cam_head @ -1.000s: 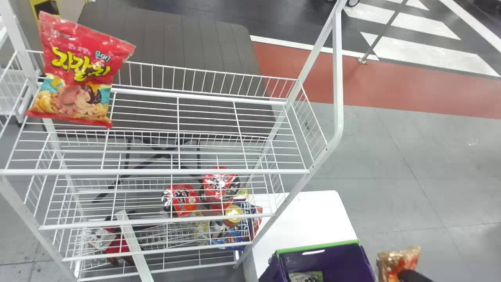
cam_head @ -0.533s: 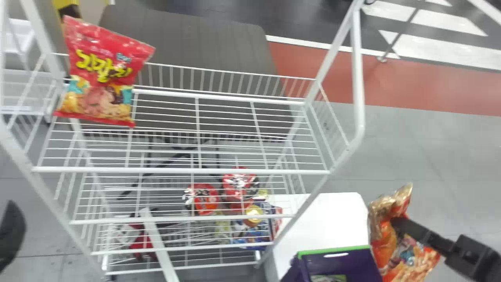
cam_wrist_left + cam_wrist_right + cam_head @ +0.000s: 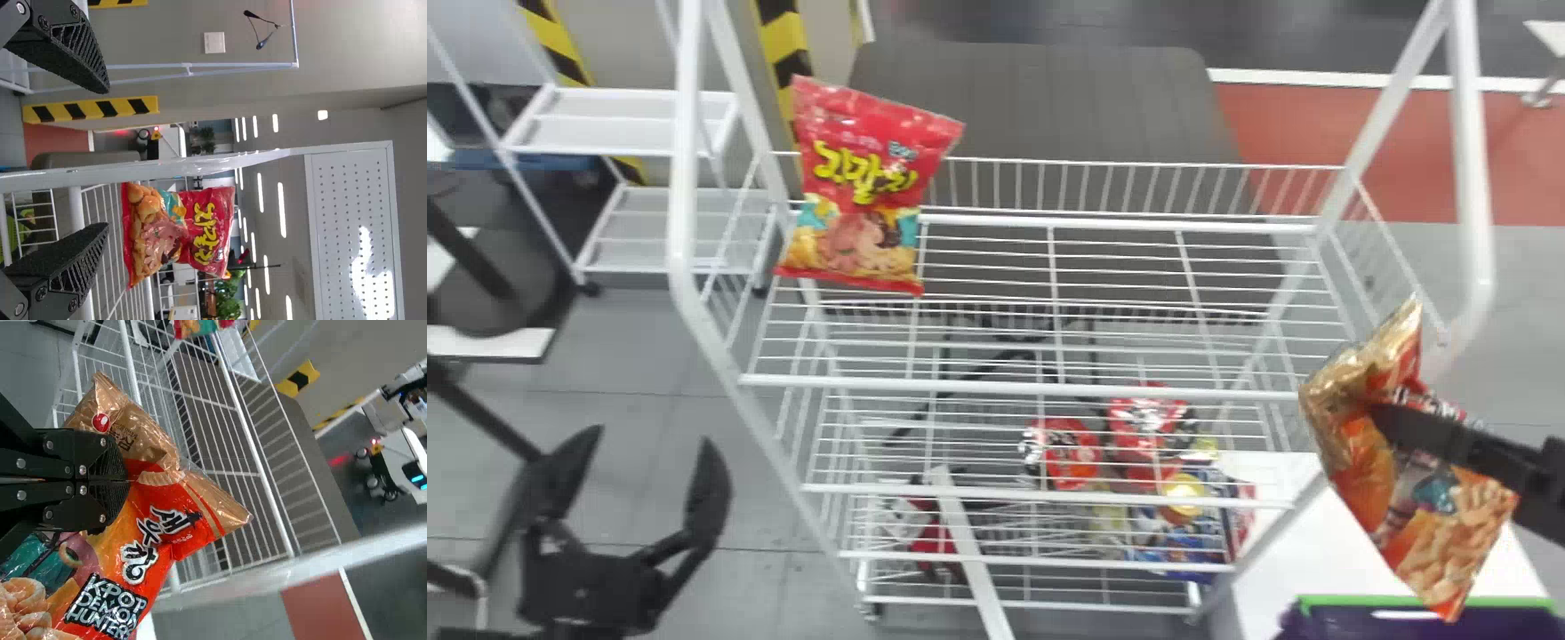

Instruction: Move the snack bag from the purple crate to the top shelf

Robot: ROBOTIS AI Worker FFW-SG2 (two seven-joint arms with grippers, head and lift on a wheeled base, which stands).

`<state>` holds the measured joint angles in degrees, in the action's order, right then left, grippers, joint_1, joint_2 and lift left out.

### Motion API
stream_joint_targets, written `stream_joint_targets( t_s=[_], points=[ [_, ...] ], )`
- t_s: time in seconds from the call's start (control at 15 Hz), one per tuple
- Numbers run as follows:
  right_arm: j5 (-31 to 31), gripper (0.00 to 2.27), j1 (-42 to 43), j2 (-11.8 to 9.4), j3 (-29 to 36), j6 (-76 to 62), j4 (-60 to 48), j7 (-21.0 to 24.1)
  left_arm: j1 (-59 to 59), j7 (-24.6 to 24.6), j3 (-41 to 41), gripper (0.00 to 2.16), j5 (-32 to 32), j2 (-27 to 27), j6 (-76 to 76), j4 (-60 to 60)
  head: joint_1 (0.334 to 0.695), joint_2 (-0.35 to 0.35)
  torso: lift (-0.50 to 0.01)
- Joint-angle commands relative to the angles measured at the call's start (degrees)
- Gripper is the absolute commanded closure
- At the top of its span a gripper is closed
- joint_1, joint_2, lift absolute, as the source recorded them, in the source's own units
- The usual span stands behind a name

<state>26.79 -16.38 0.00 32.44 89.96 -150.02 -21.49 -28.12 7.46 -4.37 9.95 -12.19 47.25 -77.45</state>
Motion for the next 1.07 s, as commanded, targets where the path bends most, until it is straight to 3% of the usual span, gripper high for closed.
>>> stream_joint_targets(
  t_s=[0.0, 0.27, 0.47, 0.67, 1.0],
  points=[
    [-2.8, 2.17, 4.6, 0.1, -7.7, 0.1, 0.2, 0.7, 0.0, 0.0, -0.1, 0.10, 0.2, -0.1, 0.4, 0.0, 0.695, 0.068, 0.009],
    [-3.5, 2.15, 7.3, 0.1, -18.9, -3.2, 8.7, 3.9, 0.1, 0.0, -0.3, 0.10, 0.3, -0.2, 0.6, 0.4, 0.695, 0.162, 0.009],
    [-3.8, 2.15, 7.2, 0.1, -28.3, -28.5, 17.0, 7.3, 0.3, 0.0, -0.3, 0.10, 0.6, -0.3, 0.6, 0.6, 0.695, 0.236, 0.009],
    [-4.1, 2.15, 12.2, 0.1, -34.9, -43.1, 25.7, 10.1, 0.3, 0.0, -0.3, 0.10, 0.7, -0.5, 0.8, 0.9, 0.695, 0.280, 0.009],
    [-3.8, 2.15, 19.2, 0.1, -46.2, -72.1, 48.2, 10.1, 0.3, -0.1, -0.6, 0.10, 0.9, -0.6, 1.7, 1.5, 0.695, 0.342, 0.009]
  ],
)
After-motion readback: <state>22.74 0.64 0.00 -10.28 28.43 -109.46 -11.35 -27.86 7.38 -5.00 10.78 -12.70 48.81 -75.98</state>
